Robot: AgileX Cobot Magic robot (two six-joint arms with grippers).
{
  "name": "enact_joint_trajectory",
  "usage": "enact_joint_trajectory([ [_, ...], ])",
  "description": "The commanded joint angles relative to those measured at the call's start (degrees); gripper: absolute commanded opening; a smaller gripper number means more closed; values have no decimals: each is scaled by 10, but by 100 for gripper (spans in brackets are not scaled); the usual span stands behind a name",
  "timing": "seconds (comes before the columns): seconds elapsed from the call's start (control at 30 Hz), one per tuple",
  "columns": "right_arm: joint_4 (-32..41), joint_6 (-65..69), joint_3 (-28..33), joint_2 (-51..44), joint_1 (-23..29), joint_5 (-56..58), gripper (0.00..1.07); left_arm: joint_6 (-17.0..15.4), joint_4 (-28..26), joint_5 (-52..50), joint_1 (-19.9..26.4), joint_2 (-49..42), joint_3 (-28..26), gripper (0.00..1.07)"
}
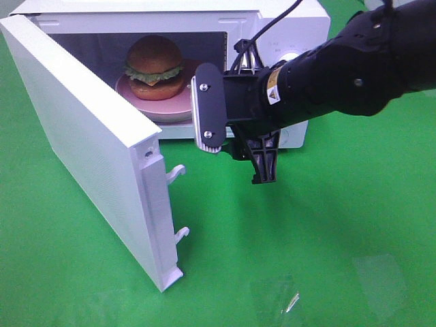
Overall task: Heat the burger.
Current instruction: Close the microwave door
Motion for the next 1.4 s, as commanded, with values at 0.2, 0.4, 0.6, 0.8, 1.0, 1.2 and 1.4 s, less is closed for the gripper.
enact_joint_trajectory([
  [0.2,0,221,102,-129,-2,11,66,-1,-1,-6,-1,-9,2,98],
  [0.4,36,345,155,-245,-25,101,77,-1,-1,-6,-1,-9,2,98],
  [0.6,87,374,173,-331,-78,199,78,-1,-1,-6,-1,-9,2,98],
  [0.8,119,446,173,-383,-138,277,76,-1,-1,-6,-1,-9,2,98],
  [1.0,119,535,173,-445,-183,368,76,-1,-1,-6,-1,-9,2,98],
  [1.2,117,537,173,-541,-183,464,76,-1,-1,-6,-1,-9,2,98],
  [1.4,118,547,173,-635,-183,537,76,-1,-1,-6,-1,-9,2,98],
])
